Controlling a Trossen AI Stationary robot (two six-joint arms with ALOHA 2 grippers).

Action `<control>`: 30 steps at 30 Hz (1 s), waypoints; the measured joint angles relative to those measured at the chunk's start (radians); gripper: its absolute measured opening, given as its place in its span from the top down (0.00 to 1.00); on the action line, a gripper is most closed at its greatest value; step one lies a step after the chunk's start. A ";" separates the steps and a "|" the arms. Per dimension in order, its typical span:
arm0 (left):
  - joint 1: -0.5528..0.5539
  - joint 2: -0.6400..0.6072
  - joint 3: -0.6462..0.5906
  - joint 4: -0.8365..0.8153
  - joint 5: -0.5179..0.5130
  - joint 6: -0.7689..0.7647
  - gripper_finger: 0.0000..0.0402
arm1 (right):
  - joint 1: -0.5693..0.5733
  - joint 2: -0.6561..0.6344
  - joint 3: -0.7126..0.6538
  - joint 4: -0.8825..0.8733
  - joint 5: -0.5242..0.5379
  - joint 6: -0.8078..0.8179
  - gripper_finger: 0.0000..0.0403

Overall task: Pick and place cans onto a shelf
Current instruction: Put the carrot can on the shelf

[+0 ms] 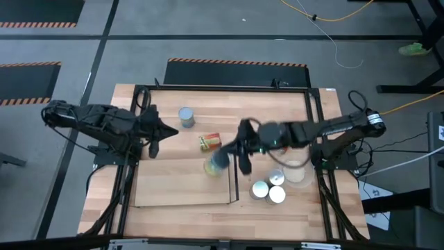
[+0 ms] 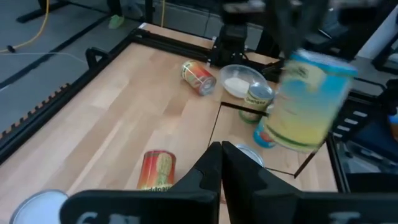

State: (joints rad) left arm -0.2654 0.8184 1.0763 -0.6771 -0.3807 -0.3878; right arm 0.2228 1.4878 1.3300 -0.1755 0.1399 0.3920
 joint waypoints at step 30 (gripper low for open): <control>-0.032 0.033 0.000 -0.001 -0.082 0.006 0.96 | 0.158 0.319 0.000 0.126 0.045 0.023 0.98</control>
State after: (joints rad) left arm -0.2977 0.8511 1.0763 -0.6778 -0.4623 -0.3813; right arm 0.3813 1.8069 1.3300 -0.0495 0.1845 0.4148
